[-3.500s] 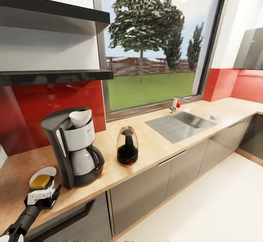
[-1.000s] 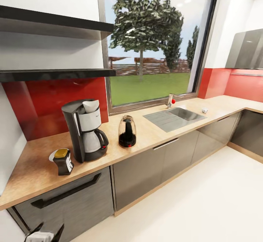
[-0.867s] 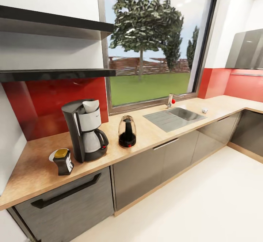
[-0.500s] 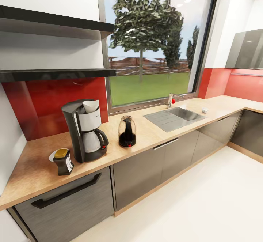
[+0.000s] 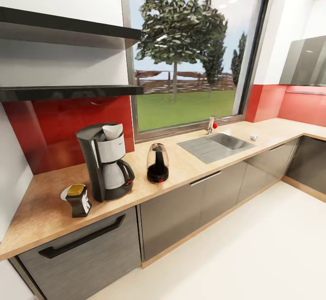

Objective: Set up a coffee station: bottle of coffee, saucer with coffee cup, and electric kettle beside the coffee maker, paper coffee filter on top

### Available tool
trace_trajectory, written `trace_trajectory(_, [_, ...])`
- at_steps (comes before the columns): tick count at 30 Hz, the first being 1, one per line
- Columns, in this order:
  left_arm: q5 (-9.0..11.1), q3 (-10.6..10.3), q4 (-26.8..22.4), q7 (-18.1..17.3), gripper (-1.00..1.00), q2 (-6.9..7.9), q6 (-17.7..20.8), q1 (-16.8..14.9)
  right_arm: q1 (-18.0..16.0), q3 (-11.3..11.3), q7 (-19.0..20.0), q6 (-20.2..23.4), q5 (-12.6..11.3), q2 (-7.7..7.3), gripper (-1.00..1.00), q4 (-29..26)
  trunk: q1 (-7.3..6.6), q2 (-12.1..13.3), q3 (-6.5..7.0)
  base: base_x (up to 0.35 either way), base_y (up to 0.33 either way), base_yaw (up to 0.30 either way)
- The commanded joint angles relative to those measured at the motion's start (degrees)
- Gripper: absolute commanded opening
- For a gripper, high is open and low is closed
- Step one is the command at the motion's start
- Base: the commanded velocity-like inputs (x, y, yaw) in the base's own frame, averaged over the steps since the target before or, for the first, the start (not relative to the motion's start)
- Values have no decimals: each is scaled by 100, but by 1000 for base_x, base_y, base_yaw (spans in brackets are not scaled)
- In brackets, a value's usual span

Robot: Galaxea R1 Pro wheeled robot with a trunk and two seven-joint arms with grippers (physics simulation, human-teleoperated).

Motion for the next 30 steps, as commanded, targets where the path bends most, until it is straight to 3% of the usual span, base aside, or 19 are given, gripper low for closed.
trace_trajectory(1, [-99, 52, 26, 88, 100, -17, 179, 0, -1, 46, 18, -20, -60, -11, 100, 7, 2, -3, 0, 0, 0, 0])
trace_trajectory(7, [-185, 51, 86, 330, 100, -37, 558, -2, -1, 27, 10, -8, -75, -25, 100, 7, 2, -3, 0, 0, 0, 0])
trace_trajectory(19, [-204, 46, 92, 348, 100, -39, 572, -4, -1, 29, 9, -10, -76, -30, 100, 15, 2, -3, 0, 4, -4, 0])
trace_trajectory(30, [-210, 51, 92, 357, 100, -91, 584, -1, -1, 22, 9, -11, -78, -43, 100, 25, 2, -3, 0, 153, -195, 0])
